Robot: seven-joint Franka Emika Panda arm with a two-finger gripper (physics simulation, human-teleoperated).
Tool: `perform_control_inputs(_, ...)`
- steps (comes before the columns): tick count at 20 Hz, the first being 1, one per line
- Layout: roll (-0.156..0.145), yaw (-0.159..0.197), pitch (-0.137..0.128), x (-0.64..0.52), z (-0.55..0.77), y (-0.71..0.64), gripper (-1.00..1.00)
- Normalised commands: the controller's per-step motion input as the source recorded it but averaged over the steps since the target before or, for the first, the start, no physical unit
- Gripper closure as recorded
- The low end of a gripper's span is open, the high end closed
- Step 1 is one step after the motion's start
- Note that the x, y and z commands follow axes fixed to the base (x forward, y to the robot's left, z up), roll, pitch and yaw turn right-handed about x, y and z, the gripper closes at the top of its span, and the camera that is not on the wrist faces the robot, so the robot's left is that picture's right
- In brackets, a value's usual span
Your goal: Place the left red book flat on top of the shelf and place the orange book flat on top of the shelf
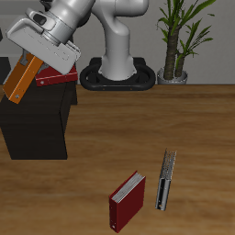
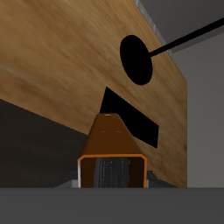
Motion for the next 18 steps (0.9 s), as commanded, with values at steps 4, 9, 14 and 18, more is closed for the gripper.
perform_control_inputs(4,0.108,0.087,0.233,0.17,-0.61,0.33,-1.00)
perform_control_inputs(9,0.182,-0.010,0.121,-0.02,-0.35,0.57,-1.00)
perform_control_inputs(14,0.202,0.002,0.065,-0.09,-0.14,0.71,-1.00)
perform_control_inputs(18,0.062,-0.042,0.010,-0.02,-0.04,0.38,-1.00)
